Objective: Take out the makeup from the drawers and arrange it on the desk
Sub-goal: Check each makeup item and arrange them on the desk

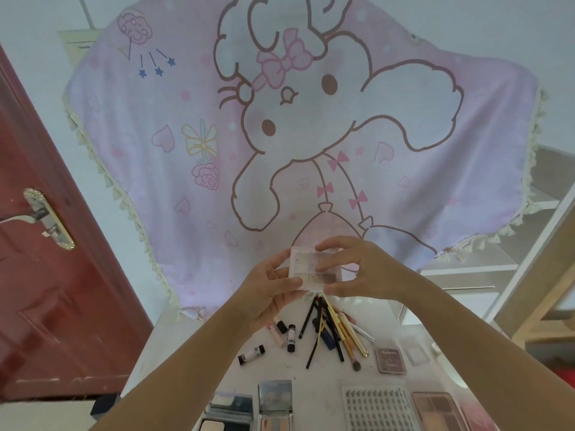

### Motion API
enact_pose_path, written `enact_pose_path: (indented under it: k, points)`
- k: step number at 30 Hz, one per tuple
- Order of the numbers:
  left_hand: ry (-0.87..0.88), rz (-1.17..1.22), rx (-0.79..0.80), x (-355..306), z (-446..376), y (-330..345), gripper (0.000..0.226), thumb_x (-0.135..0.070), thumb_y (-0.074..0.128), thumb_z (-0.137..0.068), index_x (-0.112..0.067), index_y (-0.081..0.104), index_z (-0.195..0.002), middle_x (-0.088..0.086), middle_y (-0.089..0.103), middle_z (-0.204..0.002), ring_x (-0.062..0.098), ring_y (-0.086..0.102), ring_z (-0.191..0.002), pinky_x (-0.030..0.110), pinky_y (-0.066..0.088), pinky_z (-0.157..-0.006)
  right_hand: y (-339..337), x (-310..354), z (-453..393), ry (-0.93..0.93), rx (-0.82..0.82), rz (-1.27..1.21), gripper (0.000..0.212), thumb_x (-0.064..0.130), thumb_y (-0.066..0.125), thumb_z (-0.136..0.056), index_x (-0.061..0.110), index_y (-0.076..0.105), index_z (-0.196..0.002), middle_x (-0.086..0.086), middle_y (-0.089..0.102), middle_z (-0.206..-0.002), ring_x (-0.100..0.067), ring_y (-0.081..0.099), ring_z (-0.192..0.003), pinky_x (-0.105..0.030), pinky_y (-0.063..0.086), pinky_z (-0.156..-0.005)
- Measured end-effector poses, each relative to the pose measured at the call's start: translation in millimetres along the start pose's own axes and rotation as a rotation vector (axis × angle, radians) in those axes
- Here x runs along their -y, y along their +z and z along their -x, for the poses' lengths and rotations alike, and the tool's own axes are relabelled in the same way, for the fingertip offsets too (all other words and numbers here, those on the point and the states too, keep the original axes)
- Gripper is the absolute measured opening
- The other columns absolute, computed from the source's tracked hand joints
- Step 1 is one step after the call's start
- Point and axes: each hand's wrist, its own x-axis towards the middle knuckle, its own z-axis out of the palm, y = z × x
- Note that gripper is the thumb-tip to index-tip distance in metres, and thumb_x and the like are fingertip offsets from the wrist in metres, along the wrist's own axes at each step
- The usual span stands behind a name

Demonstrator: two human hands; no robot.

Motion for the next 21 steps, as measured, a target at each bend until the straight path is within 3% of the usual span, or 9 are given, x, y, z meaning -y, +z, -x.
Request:
enact_pose_path:
  k: [2, 4, 6, 10, 15, 18, 21]
  points:
    - [0.003, -0.018, -0.005, -2, 2, 0, 0.058, 0.002, 0.064, -0.069, -0.006, 0.047, -0.125, 0.015, 0.069, -0.102, 0.026, 0.067, -0.094, 0.028, 0.057, -0.074, 1, 1, 0, 0.003, -0.013, -0.030, 0.033, 0.020, 0.074, -0.072, 0.023, 0.068, -0.105, 0.019, 0.048, -0.110, 0.004, 0.043, -0.101, -0.012, 0.034, -0.088]
    - [-0.001, -0.051, 0.006, -5, 3, 0, 0.073, -0.006, 0.077, -0.061, -0.007, 0.045, -0.127, 0.013, 0.066, -0.109, 0.024, 0.066, -0.097, 0.026, 0.056, -0.075, 0, 2, 1, 0.010, -0.025, -0.098, 0.034, 0.017, 0.074, -0.072, 0.024, 0.067, -0.105, 0.023, 0.050, -0.105, 0.008, 0.049, -0.096, -0.005, 0.038, -0.084]
    - [-0.002, -0.113, -0.039, -7, 5, -2, 0.081, -0.003, 0.078, -0.055, -0.011, 0.042, -0.127, 0.007, 0.060, -0.115, 0.021, 0.067, -0.095, 0.024, 0.056, -0.072, 0, 4, 3, 0.030, -0.022, -0.184, 0.034, 0.014, 0.073, -0.072, 0.020, 0.067, -0.105, 0.025, 0.052, -0.100, 0.009, 0.052, -0.094, -0.003, 0.042, -0.082]
    - [0.065, -0.321, -0.121, -6, 6, -4, 0.057, 0.004, 0.072, -0.058, -0.022, 0.053, -0.105, -0.004, 0.068, -0.098, 0.011, 0.069, -0.087, 0.018, 0.054, -0.067, 0, 7, 4, 0.032, -0.006, -0.183, 0.028, 0.014, 0.072, -0.074, 0.015, 0.069, -0.102, 0.022, 0.056, -0.095, 0.010, 0.054, -0.090, -0.007, 0.043, -0.083]
    - [0.097, -0.411, -0.095, 6, 9, -4, 0.063, -0.005, 0.072, -0.057, -0.024, 0.052, -0.114, -0.001, 0.071, -0.103, 0.016, 0.067, -0.097, 0.022, 0.055, -0.075, -14, 0, 6, 0.113, -0.077, -0.394, 0.030, 0.006, 0.060, -0.082, 0.036, 0.065, -0.089, 0.020, 0.065, -0.085, 0.012, 0.060, -0.076, -0.004, 0.045, -0.072]
    - [0.058, -0.332, -0.097, 13, 6, -5, 0.051, 0.002, 0.065, -0.065, -0.020, 0.054, -0.110, 0.000, 0.072, -0.098, 0.016, 0.068, -0.093, 0.021, 0.056, -0.074, -9, -6, 7, 0.166, -0.006, -0.404, 0.026, 0.011, 0.060, -0.083, 0.037, 0.066, -0.084, 0.021, 0.066, -0.084, 0.012, 0.061, -0.076, -0.003, 0.046, -0.074]
    - [-0.021, -0.398, -0.119, 23, 6, -11, 0.051, 0.013, 0.058, -0.074, -0.024, 0.053, -0.108, -0.004, 0.073, -0.095, 0.013, 0.069, -0.090, 0.020, 0.055, -0.073, 2, -14, 10, 0.335, -0.066, -0.612, 0.016, 0.017, 0.057, -0.085, 0.025, 0.070, -0.081, 0.013, 0.070, -0.083, -0.003, 0.066, -0.071, -0.014, 0.054, -0.074]
